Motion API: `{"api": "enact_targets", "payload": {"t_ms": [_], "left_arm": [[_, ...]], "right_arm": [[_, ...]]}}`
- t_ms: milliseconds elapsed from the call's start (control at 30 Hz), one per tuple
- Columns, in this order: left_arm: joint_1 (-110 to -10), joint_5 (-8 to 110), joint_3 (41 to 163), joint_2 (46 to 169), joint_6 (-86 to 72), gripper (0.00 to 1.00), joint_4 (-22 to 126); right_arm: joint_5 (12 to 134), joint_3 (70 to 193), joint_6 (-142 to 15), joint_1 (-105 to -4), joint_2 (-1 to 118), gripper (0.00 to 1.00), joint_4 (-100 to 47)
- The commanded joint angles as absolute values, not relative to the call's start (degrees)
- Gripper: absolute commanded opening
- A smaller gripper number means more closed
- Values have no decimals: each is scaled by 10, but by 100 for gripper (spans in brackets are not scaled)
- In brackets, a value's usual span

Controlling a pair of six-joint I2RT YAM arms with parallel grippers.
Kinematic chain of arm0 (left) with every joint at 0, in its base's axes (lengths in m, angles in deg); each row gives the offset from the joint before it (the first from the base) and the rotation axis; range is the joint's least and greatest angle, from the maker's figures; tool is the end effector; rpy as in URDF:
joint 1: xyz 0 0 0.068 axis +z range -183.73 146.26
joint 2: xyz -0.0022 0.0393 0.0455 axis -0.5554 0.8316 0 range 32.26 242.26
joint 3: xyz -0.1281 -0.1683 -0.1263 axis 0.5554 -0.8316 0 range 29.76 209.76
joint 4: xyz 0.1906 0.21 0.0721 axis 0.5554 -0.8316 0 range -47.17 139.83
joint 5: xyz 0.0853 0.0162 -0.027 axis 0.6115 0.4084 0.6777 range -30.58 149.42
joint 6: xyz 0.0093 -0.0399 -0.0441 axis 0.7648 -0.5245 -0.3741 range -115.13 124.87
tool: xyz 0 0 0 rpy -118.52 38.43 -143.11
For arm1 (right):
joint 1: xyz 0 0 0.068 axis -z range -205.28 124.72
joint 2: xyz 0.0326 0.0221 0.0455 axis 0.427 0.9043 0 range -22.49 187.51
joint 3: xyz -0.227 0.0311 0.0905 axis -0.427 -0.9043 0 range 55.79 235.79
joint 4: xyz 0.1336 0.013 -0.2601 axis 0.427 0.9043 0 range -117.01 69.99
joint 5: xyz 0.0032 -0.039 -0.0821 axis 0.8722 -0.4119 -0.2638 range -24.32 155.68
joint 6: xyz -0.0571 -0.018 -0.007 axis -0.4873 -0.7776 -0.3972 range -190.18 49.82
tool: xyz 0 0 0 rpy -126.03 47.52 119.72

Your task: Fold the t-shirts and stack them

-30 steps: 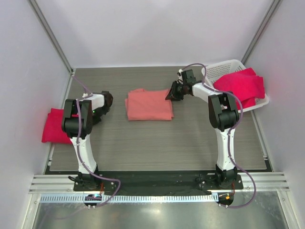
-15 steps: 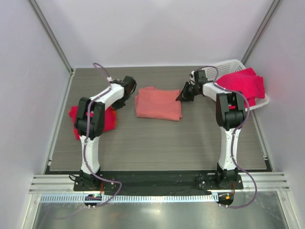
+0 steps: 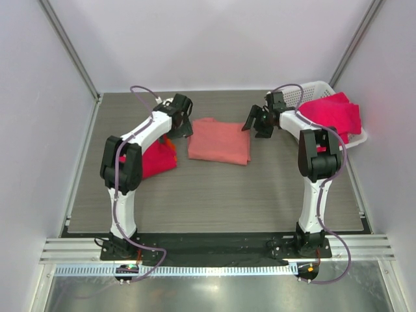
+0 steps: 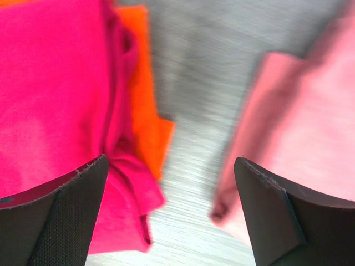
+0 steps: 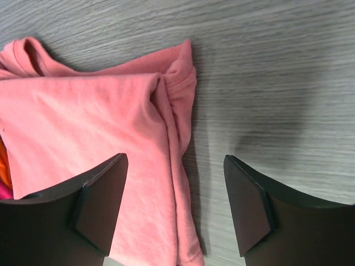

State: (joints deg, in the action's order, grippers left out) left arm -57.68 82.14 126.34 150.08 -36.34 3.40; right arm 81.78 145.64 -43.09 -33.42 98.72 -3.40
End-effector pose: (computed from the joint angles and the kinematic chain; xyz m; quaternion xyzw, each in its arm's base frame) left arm 0.4228 -0.1689 0.1715 -0.1820 0.9453 0.0606 0.2640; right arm 0.4718 0.0800 0.1266 0.1139 0.9383 0.2175 0.2436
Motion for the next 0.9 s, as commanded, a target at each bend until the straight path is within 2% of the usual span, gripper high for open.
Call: {"api": "enact_targets", "payload": {"t_ms": [0,33,200,233,433,667,867], "left_arm": [[-576,753,1264,1455,-346,96,118],[-576,744,1264,1460,-343,99,144],[-575,678,1310,1518,-328,100,188],[-574,666,1320,1532,-328,98,191],[-569,629,1356,1594,-349,91,213],[-546,570,1363,1648,-362,80,248],[-538,583,1371,1672,-374,75,252]], "right_arm": [[806,1447,-432,-341,970,76,-74],[800,1447,-433,-344,972,76,-78],[783,1466,-441,-358,1004,70,-86],[780,1471,-441,-359,1011,65,-85],[770,1502,-428,-362,1057,56,-80],[724,1525,-426,-368,1075,55,-82],[710,1542,-423,-367,1100,54,-83]]}}
